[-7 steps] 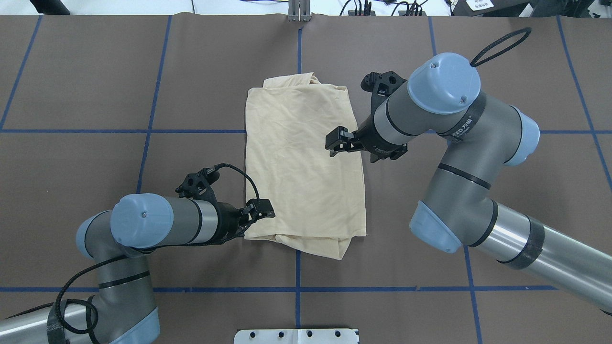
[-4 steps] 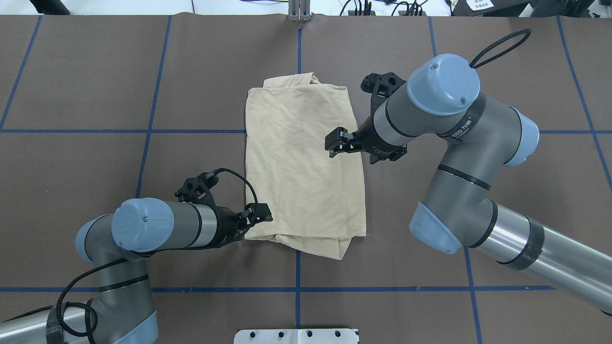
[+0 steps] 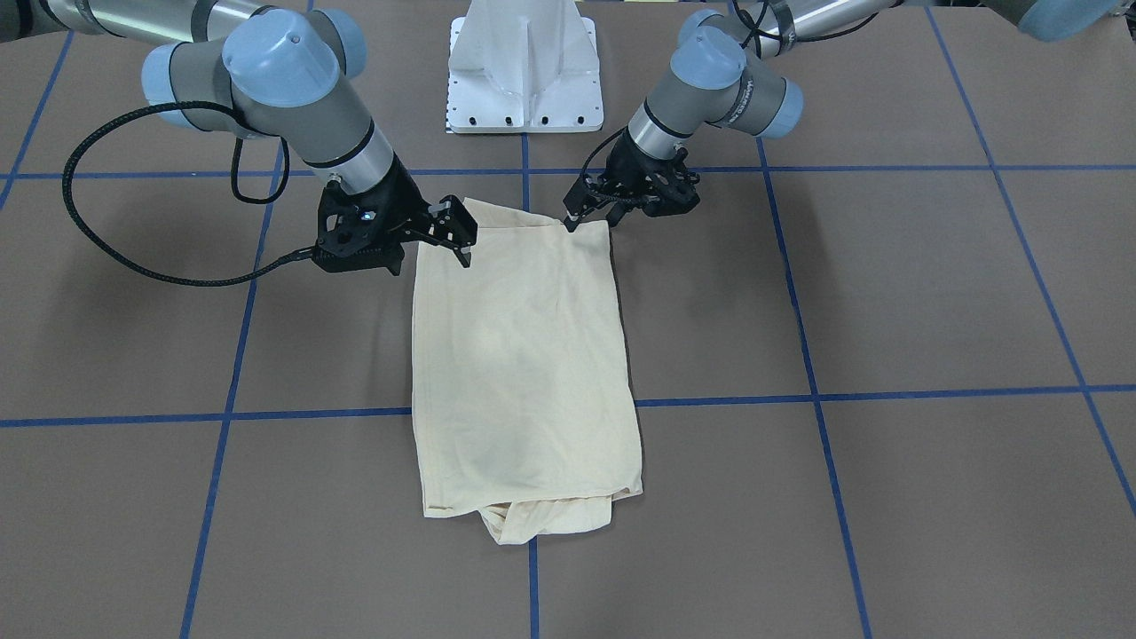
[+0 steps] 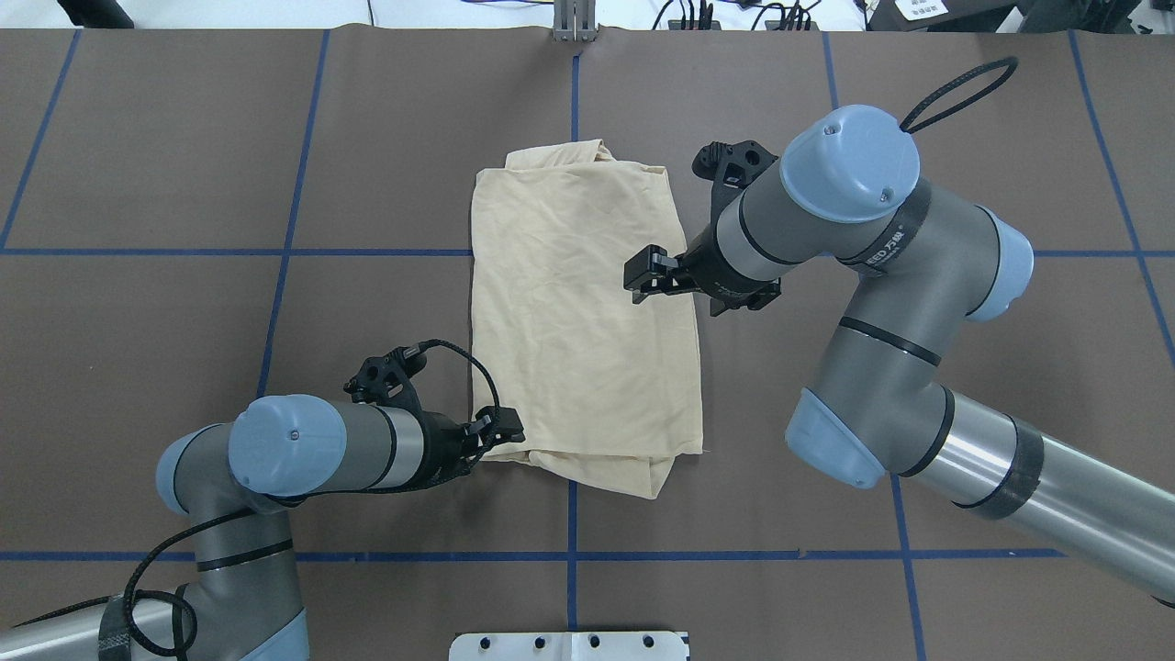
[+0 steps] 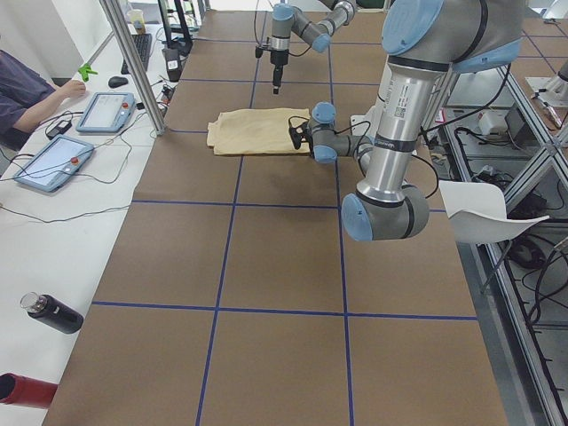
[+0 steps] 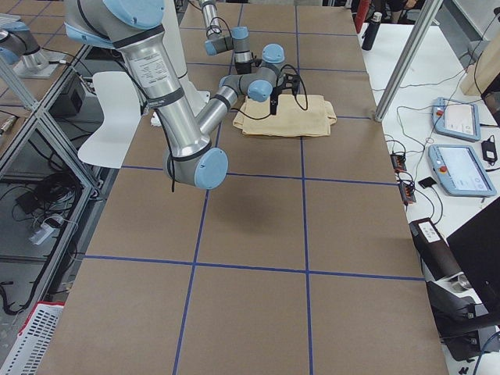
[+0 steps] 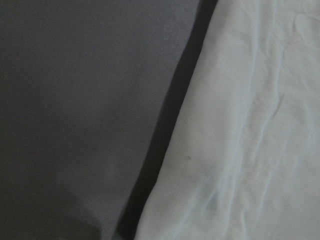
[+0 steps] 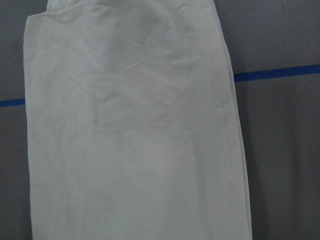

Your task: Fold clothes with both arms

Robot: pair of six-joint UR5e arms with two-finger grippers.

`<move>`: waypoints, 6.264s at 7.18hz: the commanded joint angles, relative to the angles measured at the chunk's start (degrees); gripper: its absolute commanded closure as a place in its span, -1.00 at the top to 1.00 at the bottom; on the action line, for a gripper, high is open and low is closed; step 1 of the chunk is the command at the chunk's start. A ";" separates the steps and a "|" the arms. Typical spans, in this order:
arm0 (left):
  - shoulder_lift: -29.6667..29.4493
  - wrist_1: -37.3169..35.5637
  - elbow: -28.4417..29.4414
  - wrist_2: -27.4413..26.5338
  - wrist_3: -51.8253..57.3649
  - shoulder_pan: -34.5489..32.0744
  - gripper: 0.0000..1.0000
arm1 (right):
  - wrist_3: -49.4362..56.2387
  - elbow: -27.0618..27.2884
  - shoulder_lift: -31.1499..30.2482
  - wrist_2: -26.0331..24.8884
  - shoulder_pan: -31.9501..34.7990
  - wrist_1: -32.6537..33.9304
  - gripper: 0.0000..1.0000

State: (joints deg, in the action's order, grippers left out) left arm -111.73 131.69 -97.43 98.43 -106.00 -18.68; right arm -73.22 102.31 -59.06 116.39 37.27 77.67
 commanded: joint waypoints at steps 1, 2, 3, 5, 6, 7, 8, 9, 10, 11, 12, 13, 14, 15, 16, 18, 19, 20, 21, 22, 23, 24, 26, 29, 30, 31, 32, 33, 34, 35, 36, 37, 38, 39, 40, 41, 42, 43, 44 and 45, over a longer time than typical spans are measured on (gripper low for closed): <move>-0.15 -0.03 0.04 0.18 0.00 0.05 0.15 | 0.01 0.00 0.00 0.07 0.09 0.03 1.00; -0.15 -0.03 0.04 0.18 0.00 0.05 -0.08 | 0.01 0.08 0.00 0.07 0.09 0.03 1.00; -0.15 -0.03 -0.04 0.18 0.00 0.05 -0.21 | 0.01 0.00 -0.09 0.07 0.09 0.03 1.00; -0.15 -0.03 -0.13 0.35 0.09 0.05 -0.23 | 0.01 0.08 -0.61 0.07 0.09 0.03 1.00; -0.15 -0.38 -0.22 0.36 0.09 -0.04 -0.23 | 0.01 0.08 -0.62 0.15 0.09 0.03 1.00; -0.15 -1.43 -0.74 0.36 0.17 -0.04 -0.18 | 0.01 0.08 -0.62 0.15 0.18 0.03 1.00; -0.15 -1.44 -0.83 0.36 0.18 -0.22 -0.06 | 0.01 0.00 -0.62 0.15 0.18 0.03 1.00; -0.15 -1.44 -0.83 0.36 0.18 -0.48 0.01 | 0.10 0.00 -0.62 0.15 0.18 0.03 1.00; -0.15 -1.44 -0.83 0.36 0.18 -0.66 0.01 | 0.01 0.08 -0.62 0.15 0.18 0.03 1.00; -0.15 -1.44 -0.83 0.36 0.18 -0.66 0.01 | 0.01 0.00 -0.70 0.15 0.18 0.03 1.00; -0.15 -1.52 -0.83 0.27 0.18 -0.66 0.00 | 0.10 0.08 -1.31 0.15 0.09 -0.14 1.00; -0.24 -1.52 -0.83 0.35 0.18 -0.66 -0.02 | 0.10 0.08 -1.58 0.24 0.09 -0.32 1.00; -0.24 -2.48 -0.83 0.36 0.18 -0.66 -0.17 | 0.10 0.08 -1.58 0.24 0.09 -0.32 1.00; -0.76 -3.62 -0.83 0.27 0.18 -0.66 -0.47 | 0.10 0.08 -1.58 0.16 0.09 -0.32 1.00; -0.68 -3.81 -0.83 0.18 0.18 -0.74 -0.68 | 0.10 0.08 -1.67 0.15 0.09 -0.32 1.00; -0.77 -4.07 -0.92 0.27 0.18 -0.92 -1.00 | 0.01 0.08 -1.67 0.15 0.09 -0.32 1.00; -0.77 -4.07 -1.44 0.35 0.18 -1.09 -1.00 | 0.01 0.17 -1.76 0.15 0.09 -0.15 1.00; -0.68 -4.07 -3.36 0.62 0.18 -1.53 -1.00 | -0.08 0.17 -1.76 0.07 -0.17 0.03 1.00; -0.68 -5.73 -5.04 0.71 0.18 -1.54 -1.00 | -0.69 0.26 -2.54 -0.19 -1.05 0.03 1.00; -0.68 -6.87 -6.53 0.71 0.18 -1.54 -1.00 | -5.22 0.17 -2.90 -0.63 -2.45 0.03 1.00; -0.68 -7.58 -7.33 0.71 0.18 -1.54 -1.00 | -11.53 0.17 -3.08 -2.81 -4.64 0.12 1.00; -0.77 -7.85 -7.43 0.71 0.18 -1.54 -1.00 | -18.29 0.35 -3.08 -4.57 -6.75 0.12 1.00; -0.94 -7.85 -7.34 0.71 0.09 -1.45 -1.00 | -26.95 0.26 -2.99 -8.61 -12.02 2.74 1.00; -1.03 -7.85 -7.25 0.80 0.09 -1.36 -1.00 | -28.90 0.26 -2.99 -11.61 -15.81 6.79 1.00; -1.12 -7.77 -7.25 0.80 0.09 -1.36 -1.00 | -28.90 0.09 -3.08 -11.62 -16.52 6.80 1.00; -1.12 -7.85 -7.25 0.80 0.09 -1.36 -1.00 | -28.90 0.08 -3.08 -11.71 -17.22 7.67 1.00; -1.12 -7.85 -7.25 0.80 0.09 -1.36 -1.00 | -28.82 0.08 -2.90 -11.62 -17.75 8.63 1.00; -1.12 -7.77 -7.25 0.80 0.09 -1.36 -1.00 | -28.82 0.08 -2.90 -11.62 -17.93 8.73 1.00; -1.12 -7.85 -7.25 0.80 0.09 -1.36 -1.00 | -28.82 0.00 -2.99 -11.62 -18.36 8.82 1.00; -1.12 -7.85 -7.25 0.80 0.09 -1.36 -1.00 | -28.82 -0.26 -2.82 -11.62 -18.37 8.82 1.00; -1.12 -7.85 -7.16 0.80 0.09 -1.36 -1.00 | -28.82 -0.62 -2.55 -11.71 -18.54 8.73 1.00; -1.12 -7.85 -7.16 0.80 0.09 -1.36 -1.00 | -28.82 -0.62 -2.46 -11.71 -18.54 8.73 1.00; -1.12 -7.85 -6.99 0.80 0.09 -1.36 -1.00 | -28.73 -0.62 -2.38 -12.23 -18.54 8.64 1.00; -1.12 -7.77 -6.99 0.80 0.09 -1.36 -1.00 | -28.64 -0.62 -2.29 -12.50 -18.46 8.64 1.00; -1.03 -7.76 -6.99 0.80 0.09 -1.36 -1.00 | -28.55 -0.27 -2.20 -12.50 -18.02 8.64 1.00; -1.12 -7.76 -6.99 0.80 0.09 -1.36 -1.00 | -28.55 0.25 -2.20 -12.33 -17.41 8.73 1.00; -1.03 -7.76 -6.99 0.80 0.09 -1.36 -1.00 | -28.55 0.17 -2.11 -12.33 -17.31 8.64 1.00; -1.12 -7.76 -6.99 0.80 0.09 -1.36 -1.00 | -28.73 -0.09 -2.11 -12.41 -17.31 8.64 1.00; -1.12 -7.85 -6.99 0.80 0.09 -1.27 -1.00 | -28.73 -0.18 -2.11 -12.41 -17.23 8.73 1.00; -1.12 -7.77 -6.99 0.80 0.09 -1.27 -1.00 | -28.82 -0.61 -2.11 -12.59 -17.31 8.73 1.00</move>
State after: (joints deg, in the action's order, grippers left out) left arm -112.84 123.89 -104.41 99.23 -105.91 -19.98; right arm -101.95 102.08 -61.18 103.94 19.96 86.37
